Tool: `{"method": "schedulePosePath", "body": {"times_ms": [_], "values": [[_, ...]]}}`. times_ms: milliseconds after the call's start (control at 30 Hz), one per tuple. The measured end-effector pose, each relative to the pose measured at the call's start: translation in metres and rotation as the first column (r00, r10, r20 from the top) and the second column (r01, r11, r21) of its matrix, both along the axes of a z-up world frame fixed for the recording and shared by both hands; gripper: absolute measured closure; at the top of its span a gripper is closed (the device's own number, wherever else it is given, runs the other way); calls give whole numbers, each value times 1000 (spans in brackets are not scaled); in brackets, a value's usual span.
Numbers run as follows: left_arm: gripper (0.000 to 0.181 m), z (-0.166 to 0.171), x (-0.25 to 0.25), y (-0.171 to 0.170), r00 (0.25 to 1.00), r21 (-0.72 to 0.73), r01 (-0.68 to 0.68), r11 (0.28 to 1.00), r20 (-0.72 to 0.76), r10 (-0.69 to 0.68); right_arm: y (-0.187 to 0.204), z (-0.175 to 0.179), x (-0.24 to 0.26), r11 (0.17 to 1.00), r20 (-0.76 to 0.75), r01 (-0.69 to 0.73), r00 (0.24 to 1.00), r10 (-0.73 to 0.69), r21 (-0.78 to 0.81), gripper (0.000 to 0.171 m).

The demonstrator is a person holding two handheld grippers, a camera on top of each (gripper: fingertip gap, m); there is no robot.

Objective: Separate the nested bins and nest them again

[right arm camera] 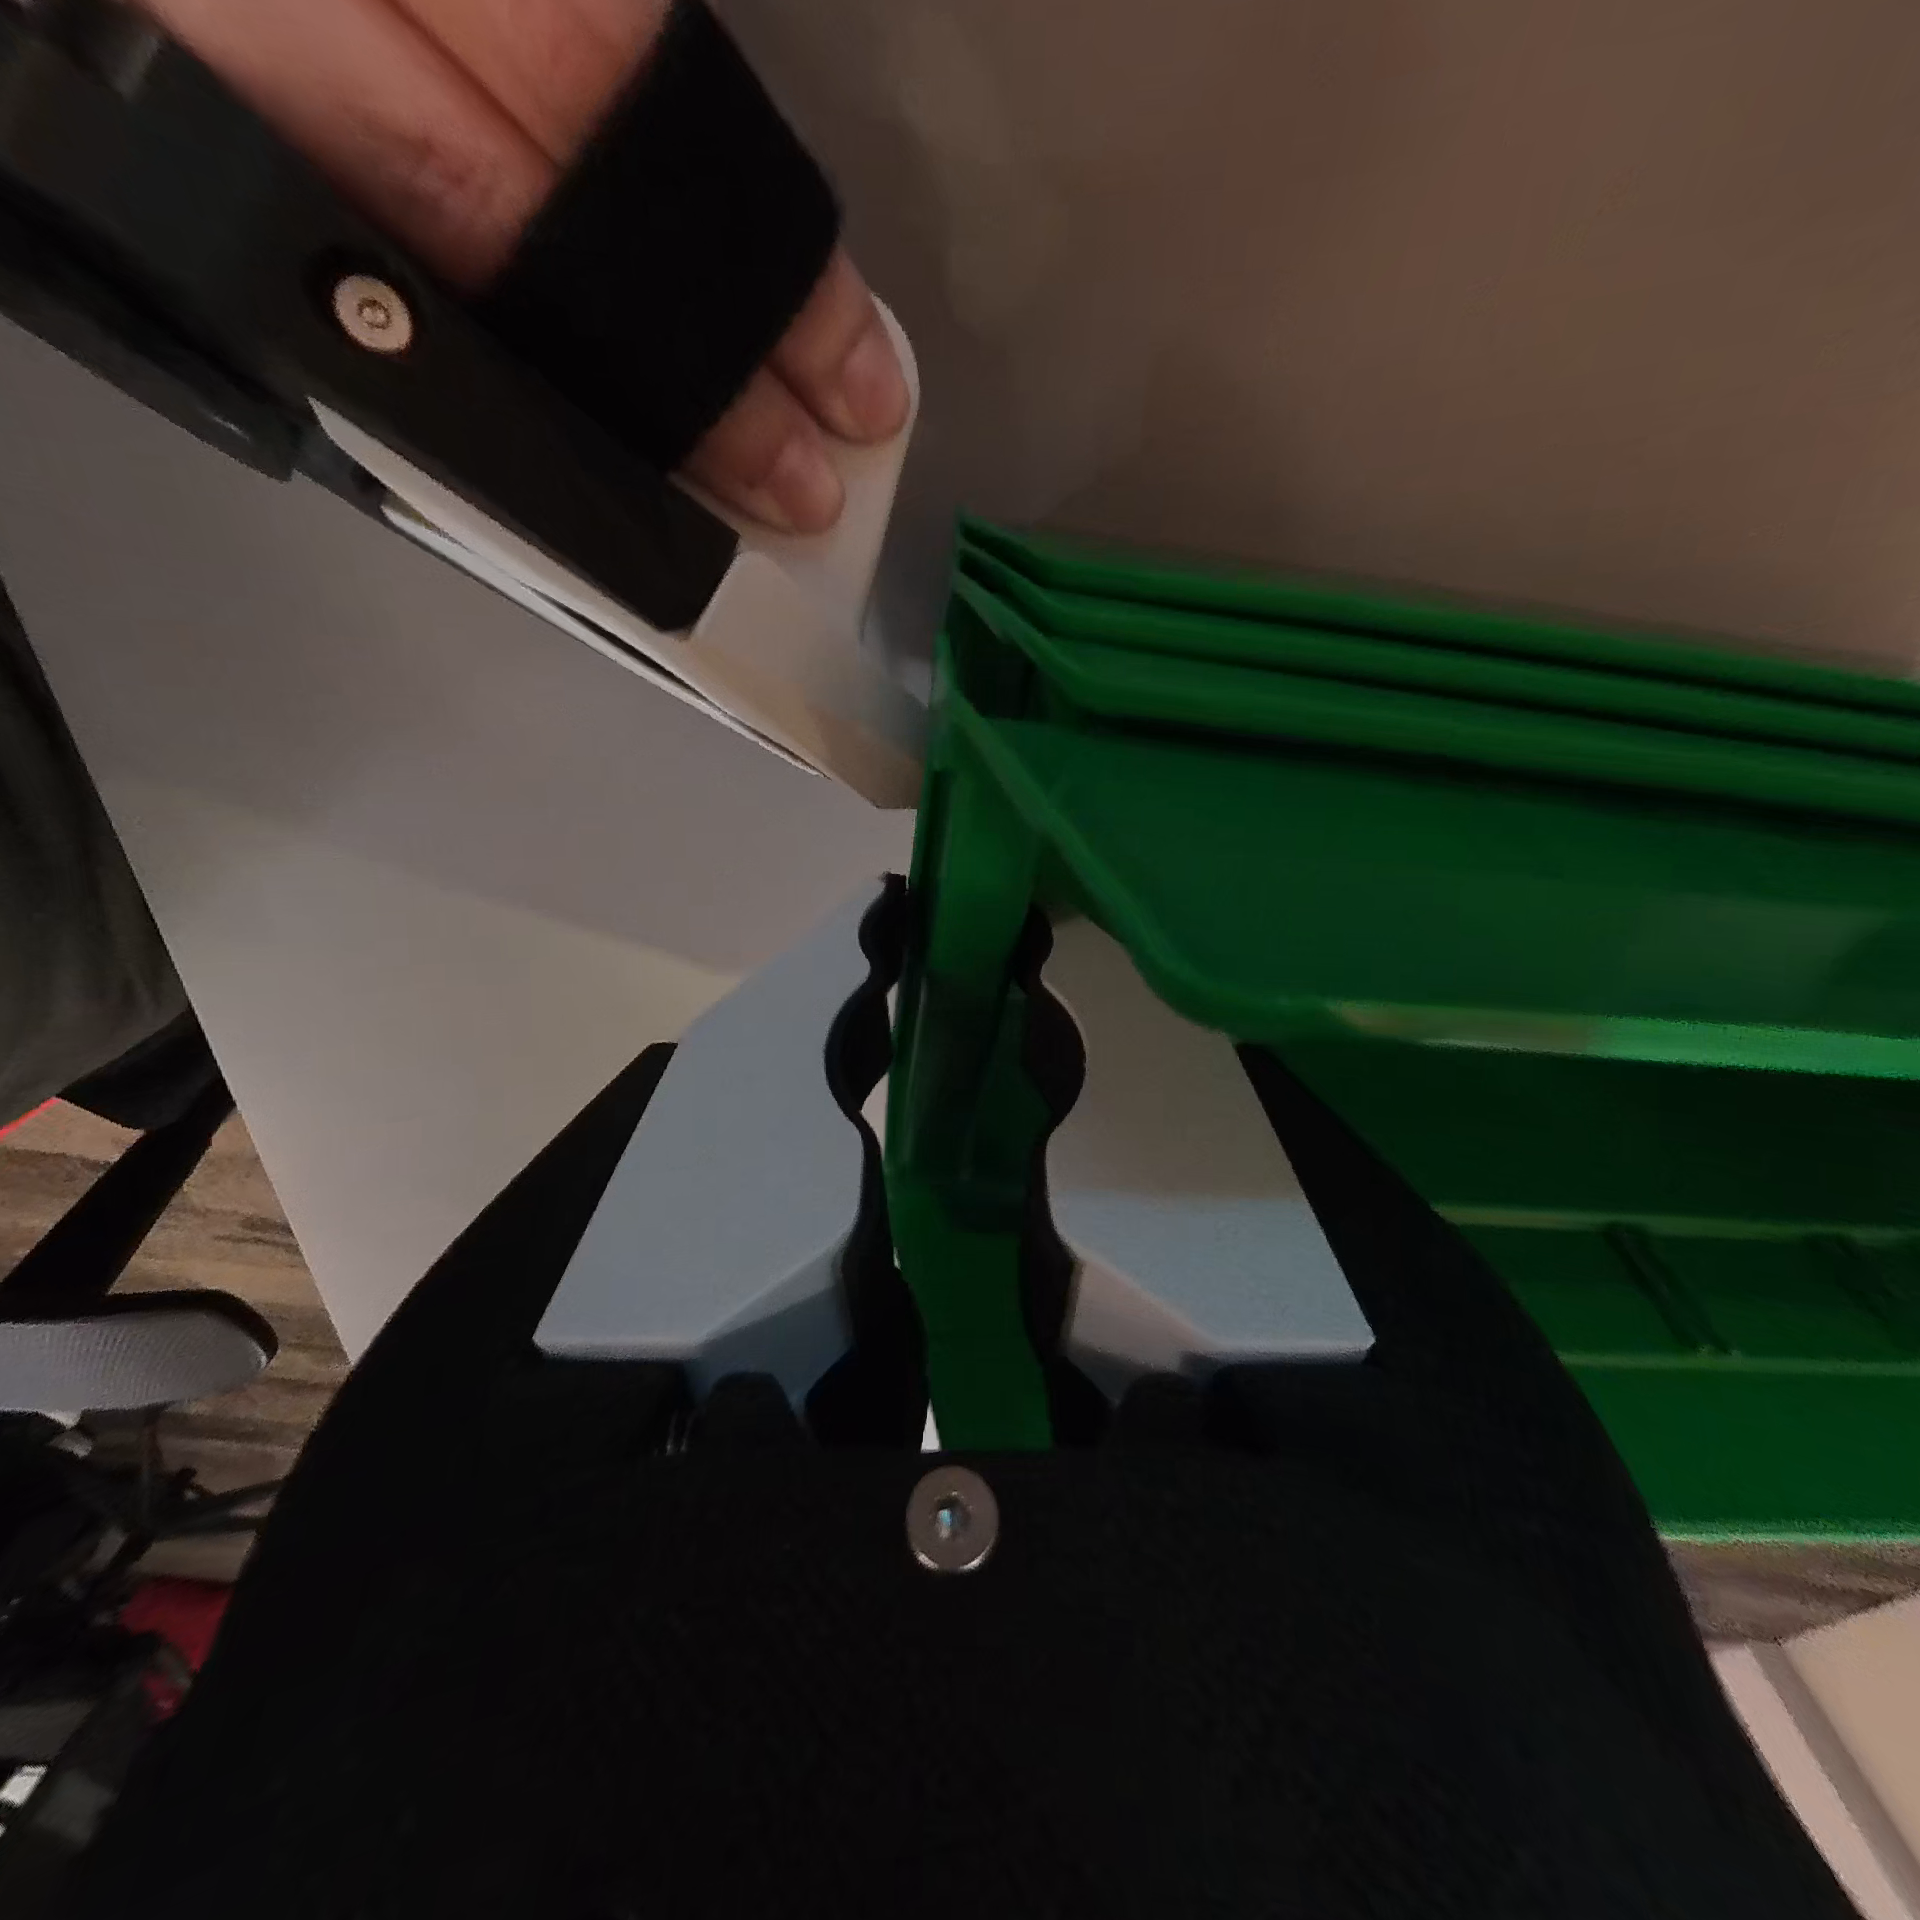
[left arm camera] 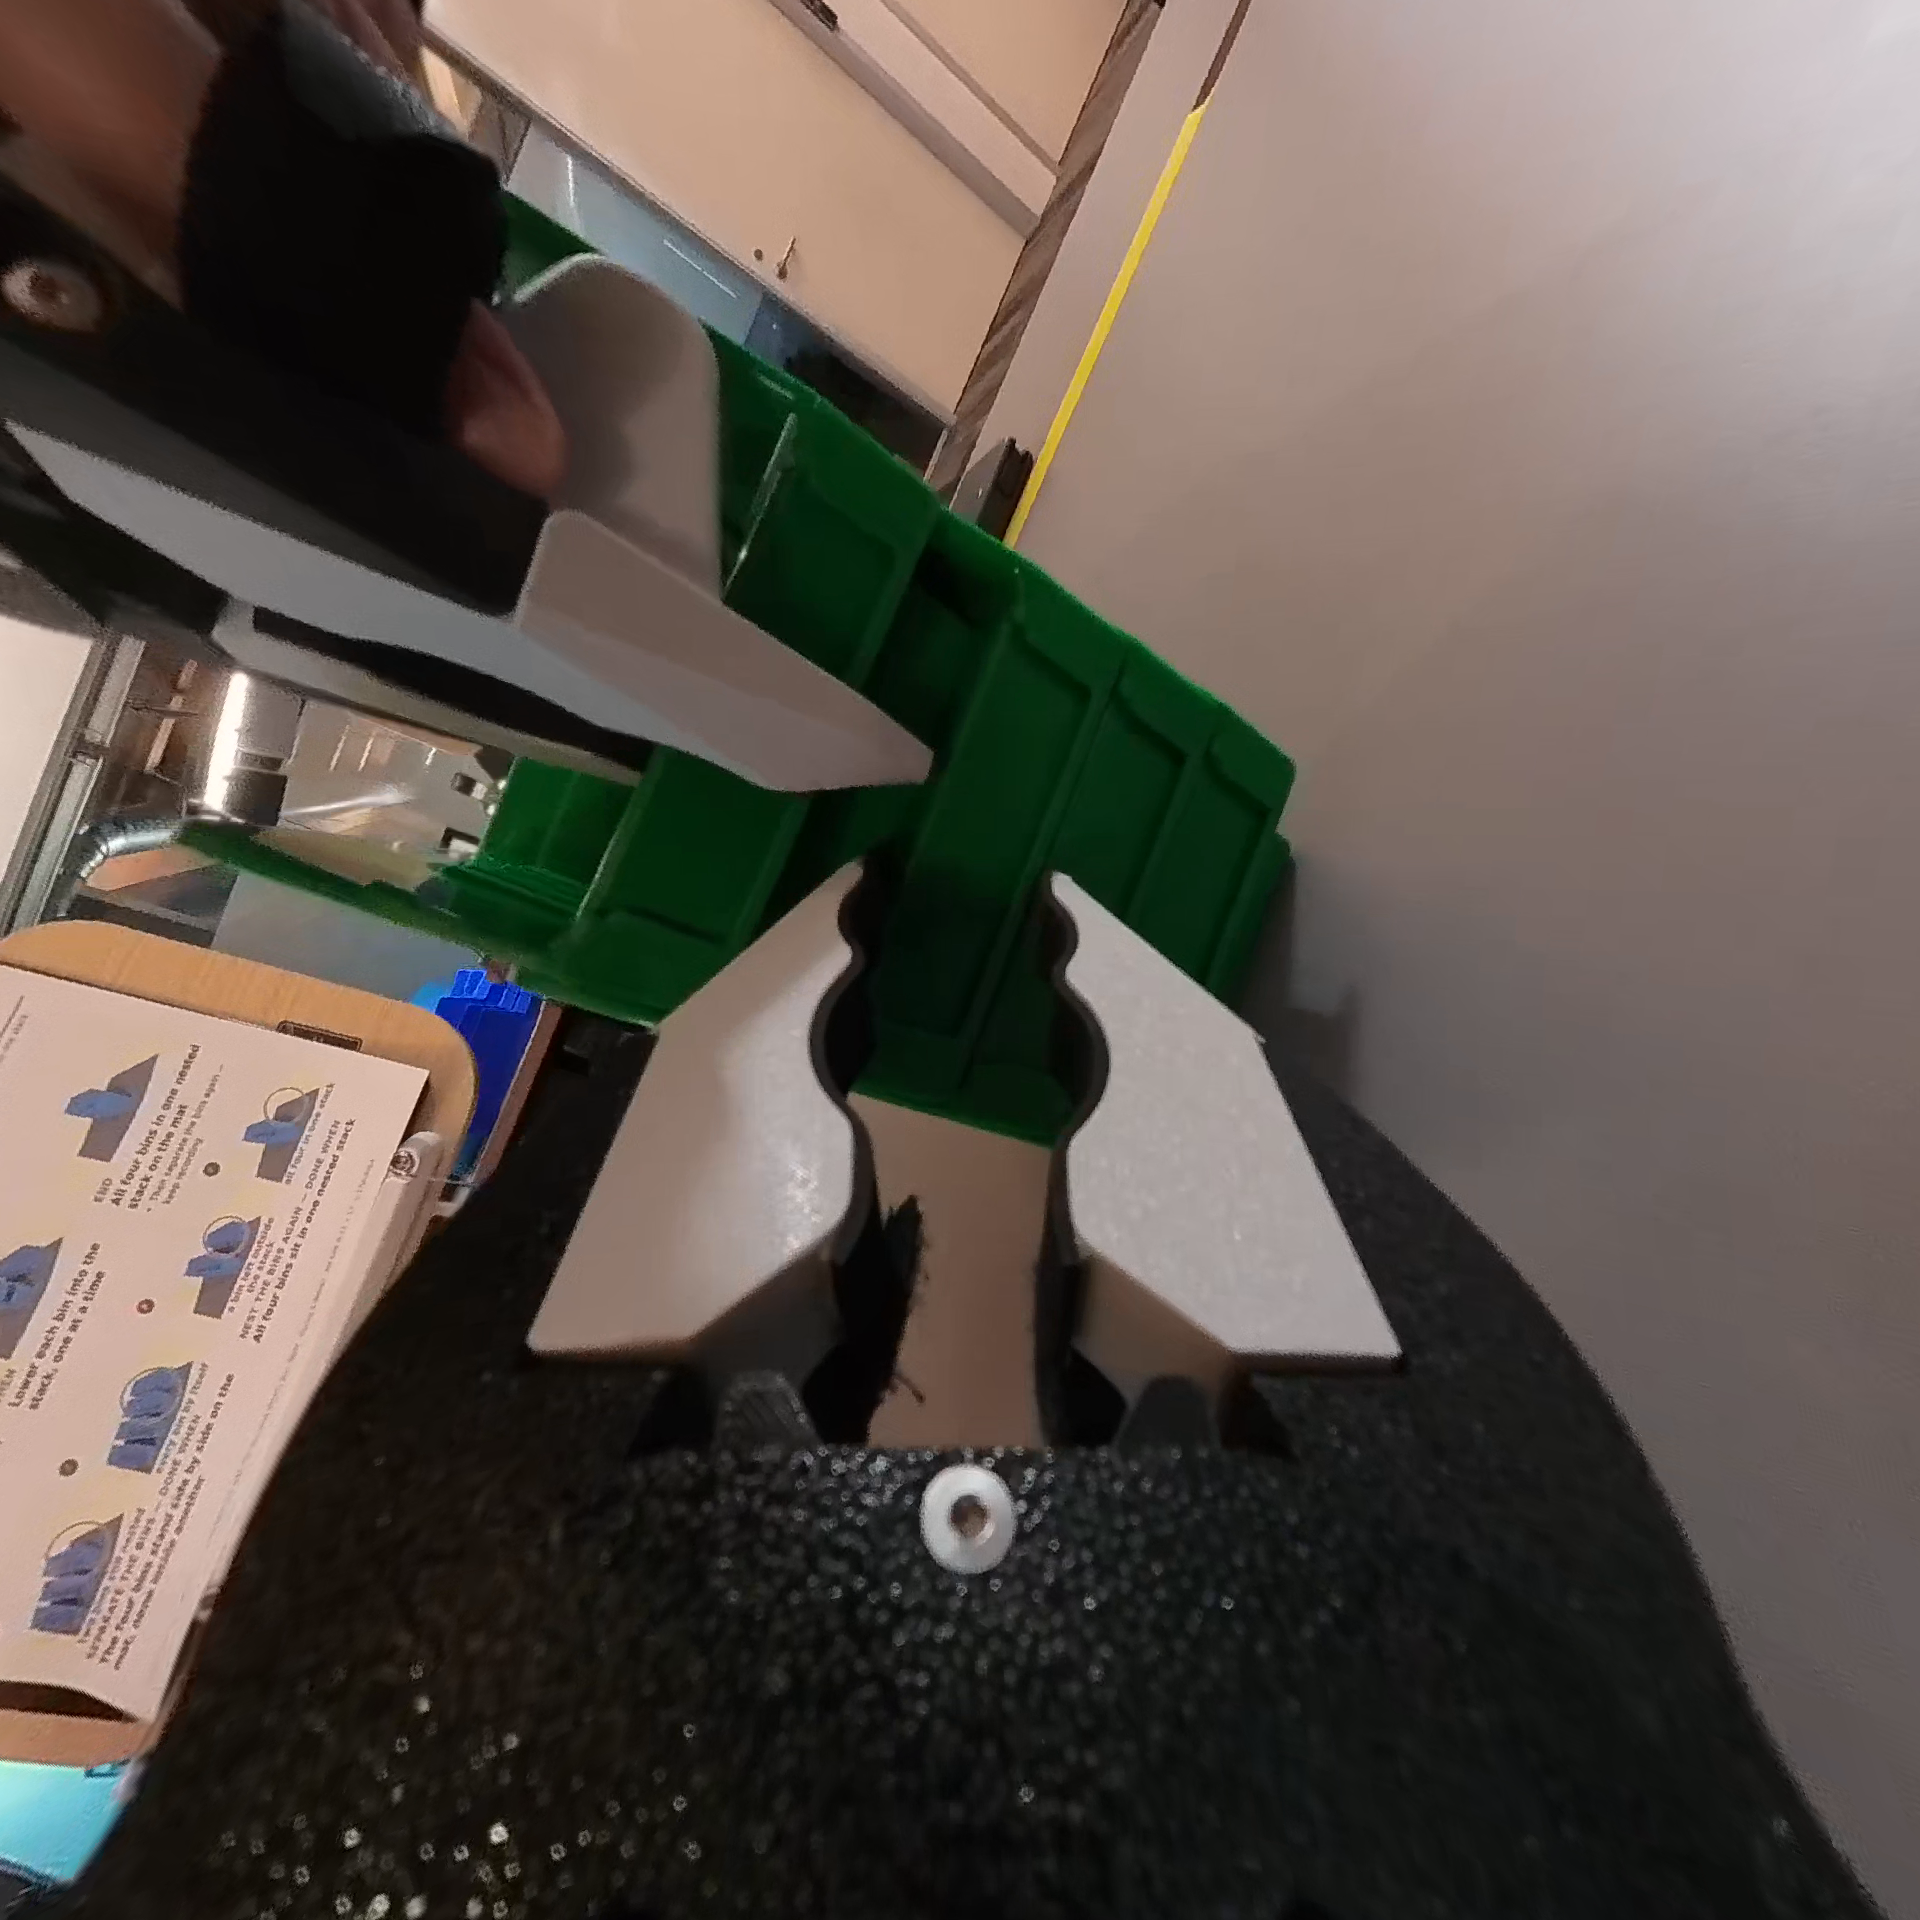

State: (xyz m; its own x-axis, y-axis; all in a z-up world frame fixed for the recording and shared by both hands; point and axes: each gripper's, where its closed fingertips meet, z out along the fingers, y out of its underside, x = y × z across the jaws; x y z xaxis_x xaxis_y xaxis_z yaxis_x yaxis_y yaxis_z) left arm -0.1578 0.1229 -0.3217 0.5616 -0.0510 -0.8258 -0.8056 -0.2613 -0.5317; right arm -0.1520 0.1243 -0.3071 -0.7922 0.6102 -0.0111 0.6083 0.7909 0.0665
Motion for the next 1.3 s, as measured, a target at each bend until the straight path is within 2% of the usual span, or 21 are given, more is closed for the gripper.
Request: {"method": "schedulePosePath", "body": {"times_ms": [33,133,200,267,500,700,867,967,1067,1133,1200,1300], "values": [[155,0,0,0,1000,4,1,1000,10,-1,0,1,0,1000,-4,7,1000,-7,-17,154],[155,-1,0,1,1000,7,9,1000,21,-9,-2,11,0,997,-13,21,1000,-22,-69,154],[153,0,-2,1,1000,3,0,1000,12,0,-5,45,-5,989,-56,40,997,-48,-142,154],[153,0,-3,3,1000,-5,-5,1000,14,5,3,66,-5,989,-74,64,995,-74,-135,153],[153,0,-3,4,996,28,-44,999,-74,46,13,81,-2,995,-139,70,987,-80,-74,150],[154,0,-1,1,995,85,-42,995,-91,50,19,126,0,986,-178,103,976,-125,-131,150],[153,1,0,0,991,117,-38,992,-122,52,47,187,-6,986,-303,128,940,-156,-108,150],[151,-1,0,0,989,118,-37,992,-140,54,74,207,8,988,-369,150,917,-154,-39,150],[150,3,5,-3,995,141,-6,990,-93,19,103,203,39,984,-425,176,894,-143,38,150],[137,10,15,-6,998,185,61,981,-31,-56,121,188,66,978,-454,195,879,-142,72,150],[126,20,32,-12,980,243,171,955,58,-190,140,165,95,973,-476,217,866,-154,80,150],[115,29,34,-19,959,312,207,927,125,-256,164,118,142,962,-489,265,849,-203,61,150]]}}
